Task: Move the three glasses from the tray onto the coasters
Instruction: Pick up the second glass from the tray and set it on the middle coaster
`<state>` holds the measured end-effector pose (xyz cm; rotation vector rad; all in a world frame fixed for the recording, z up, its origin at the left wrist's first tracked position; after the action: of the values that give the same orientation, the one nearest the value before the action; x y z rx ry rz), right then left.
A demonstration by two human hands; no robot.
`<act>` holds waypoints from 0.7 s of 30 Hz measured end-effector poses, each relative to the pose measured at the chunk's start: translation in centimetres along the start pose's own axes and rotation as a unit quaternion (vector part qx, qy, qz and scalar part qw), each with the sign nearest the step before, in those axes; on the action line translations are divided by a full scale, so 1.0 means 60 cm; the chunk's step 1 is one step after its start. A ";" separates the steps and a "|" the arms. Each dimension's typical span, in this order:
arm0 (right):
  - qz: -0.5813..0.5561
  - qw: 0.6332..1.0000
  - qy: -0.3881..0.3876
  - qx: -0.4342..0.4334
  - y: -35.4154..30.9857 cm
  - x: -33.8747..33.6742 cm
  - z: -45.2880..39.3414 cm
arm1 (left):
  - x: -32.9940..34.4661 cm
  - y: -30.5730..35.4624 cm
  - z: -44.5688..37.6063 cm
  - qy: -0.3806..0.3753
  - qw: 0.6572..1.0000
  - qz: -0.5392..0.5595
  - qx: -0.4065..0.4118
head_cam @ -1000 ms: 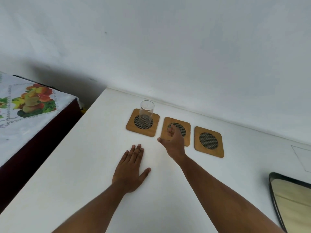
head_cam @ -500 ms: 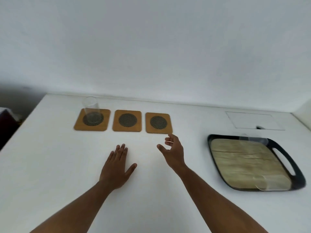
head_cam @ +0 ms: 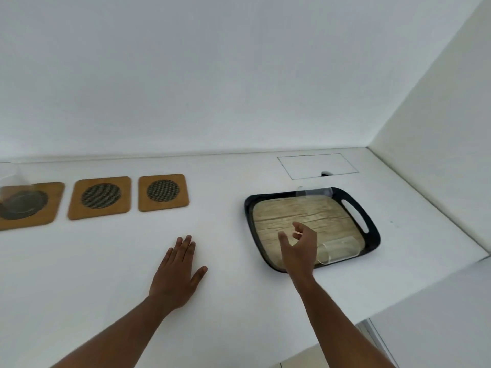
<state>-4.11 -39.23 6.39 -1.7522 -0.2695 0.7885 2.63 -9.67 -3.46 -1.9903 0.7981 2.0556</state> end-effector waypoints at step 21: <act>0.192 0.977 -0.048 -0.085 0.150 -0.075 -0.119 | 0.016 0.027 0.002 0.055 0.996 -0.055 -0.034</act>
<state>-4.86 -50.15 0.77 -1.9598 -0.0626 1.1584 1.70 -11.20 -3.99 -2.1480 0.6282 1.9526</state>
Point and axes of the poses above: each hand's wrist, its own z-axis away from the middle knuckle, its own x-axis out of the palm, y = z × x, the point moved 1 cm from there along -z, towards the middle knuckle, and after that the axes turned 9 degrees about -z, right-handed, at the moved point
